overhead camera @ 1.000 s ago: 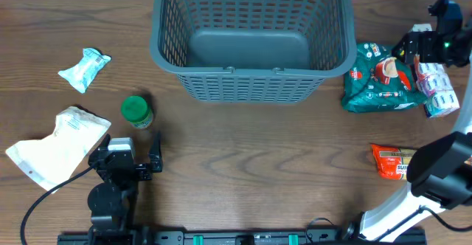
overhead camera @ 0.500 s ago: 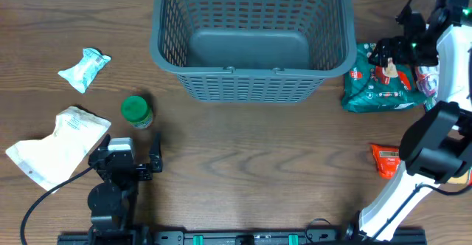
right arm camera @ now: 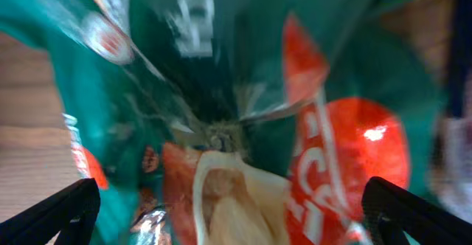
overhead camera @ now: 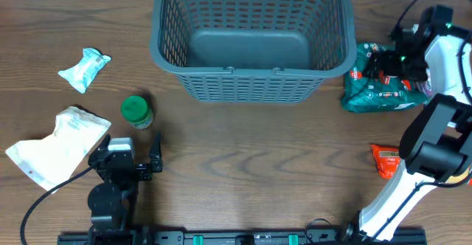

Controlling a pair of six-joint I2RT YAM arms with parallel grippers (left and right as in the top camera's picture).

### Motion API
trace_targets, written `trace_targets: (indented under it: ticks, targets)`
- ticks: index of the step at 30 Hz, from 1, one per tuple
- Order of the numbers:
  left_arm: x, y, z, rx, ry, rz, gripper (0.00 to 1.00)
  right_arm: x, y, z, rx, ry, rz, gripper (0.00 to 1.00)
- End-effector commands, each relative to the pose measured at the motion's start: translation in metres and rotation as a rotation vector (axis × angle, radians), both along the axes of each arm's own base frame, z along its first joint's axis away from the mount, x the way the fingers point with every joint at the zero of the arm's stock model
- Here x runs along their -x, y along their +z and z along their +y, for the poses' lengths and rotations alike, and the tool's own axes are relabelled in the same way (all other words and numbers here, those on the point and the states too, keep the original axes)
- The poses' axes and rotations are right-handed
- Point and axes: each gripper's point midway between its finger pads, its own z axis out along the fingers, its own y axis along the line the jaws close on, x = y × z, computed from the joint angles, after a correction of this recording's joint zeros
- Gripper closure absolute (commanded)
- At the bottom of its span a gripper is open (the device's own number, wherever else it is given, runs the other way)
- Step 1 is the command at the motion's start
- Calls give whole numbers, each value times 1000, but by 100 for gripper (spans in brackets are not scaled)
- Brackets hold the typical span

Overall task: Pack container
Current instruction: 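Lower the right gripper and grasp the green Nescafé pouch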

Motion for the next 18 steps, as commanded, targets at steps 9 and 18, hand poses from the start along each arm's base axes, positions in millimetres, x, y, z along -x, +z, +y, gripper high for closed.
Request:
trace_targets:
  ticks: [9,18]
  targets:
    - [0,-11,2,7,12,23,1,9,-19,10,-35,-13,30,1]
    - [0,-11,2,7,12,23,1,4,-17,19,-86,-4,5,1]
